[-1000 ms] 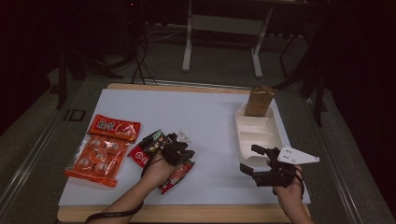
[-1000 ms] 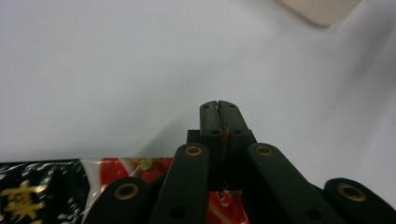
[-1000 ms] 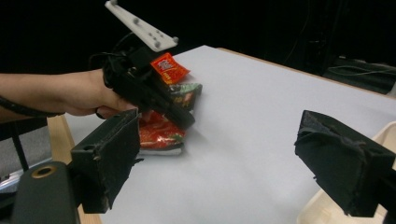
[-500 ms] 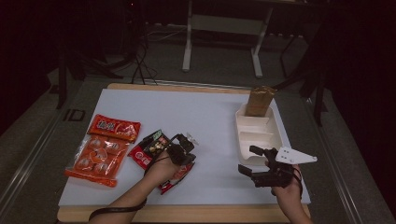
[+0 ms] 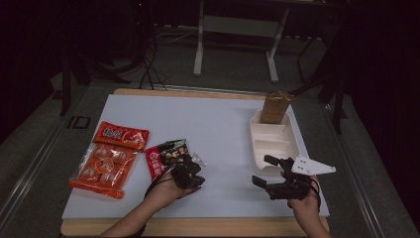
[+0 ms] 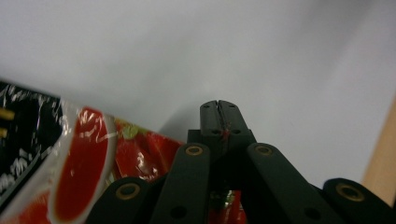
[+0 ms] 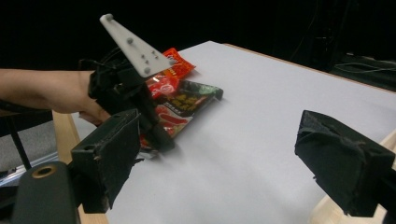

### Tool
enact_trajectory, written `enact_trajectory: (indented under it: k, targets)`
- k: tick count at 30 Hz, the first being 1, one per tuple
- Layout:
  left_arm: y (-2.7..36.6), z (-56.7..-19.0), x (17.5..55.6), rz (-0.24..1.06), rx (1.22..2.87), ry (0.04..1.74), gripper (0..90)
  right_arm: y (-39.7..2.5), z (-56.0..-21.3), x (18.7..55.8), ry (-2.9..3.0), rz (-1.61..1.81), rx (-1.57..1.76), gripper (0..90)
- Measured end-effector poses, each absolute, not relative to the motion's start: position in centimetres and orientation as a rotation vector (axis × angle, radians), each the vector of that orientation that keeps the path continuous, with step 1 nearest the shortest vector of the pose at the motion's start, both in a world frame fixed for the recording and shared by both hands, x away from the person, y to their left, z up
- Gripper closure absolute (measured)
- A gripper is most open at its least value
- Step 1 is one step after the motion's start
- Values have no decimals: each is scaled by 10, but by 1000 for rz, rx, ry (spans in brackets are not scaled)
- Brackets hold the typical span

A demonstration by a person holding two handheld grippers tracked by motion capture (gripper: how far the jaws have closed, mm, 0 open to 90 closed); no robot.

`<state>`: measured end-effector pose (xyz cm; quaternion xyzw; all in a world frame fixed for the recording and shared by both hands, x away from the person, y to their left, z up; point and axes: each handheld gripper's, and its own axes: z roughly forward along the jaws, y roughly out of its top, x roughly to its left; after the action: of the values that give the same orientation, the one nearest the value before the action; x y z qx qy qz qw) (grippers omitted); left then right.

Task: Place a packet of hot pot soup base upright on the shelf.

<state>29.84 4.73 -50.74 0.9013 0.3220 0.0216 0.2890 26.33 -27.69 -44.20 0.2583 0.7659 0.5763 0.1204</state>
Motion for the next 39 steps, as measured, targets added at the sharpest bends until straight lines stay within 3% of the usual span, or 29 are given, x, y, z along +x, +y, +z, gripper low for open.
enact_trajectory:
  k: [20, 37, 39]
  targets:
    - [76, -506, 267, 10, 2339, 876, 900, -273, -442, 263, 2245, 1680, 744, 140]
    - [141, -479, 285, 196, 2083, 1032, 884, -271, -441, 263, 2223, 1653, 714, 141]
    - [148, -478, 288, 211, 2062, 1050, 817, -271, -440, 262, 2215, 1664, 724, 136]
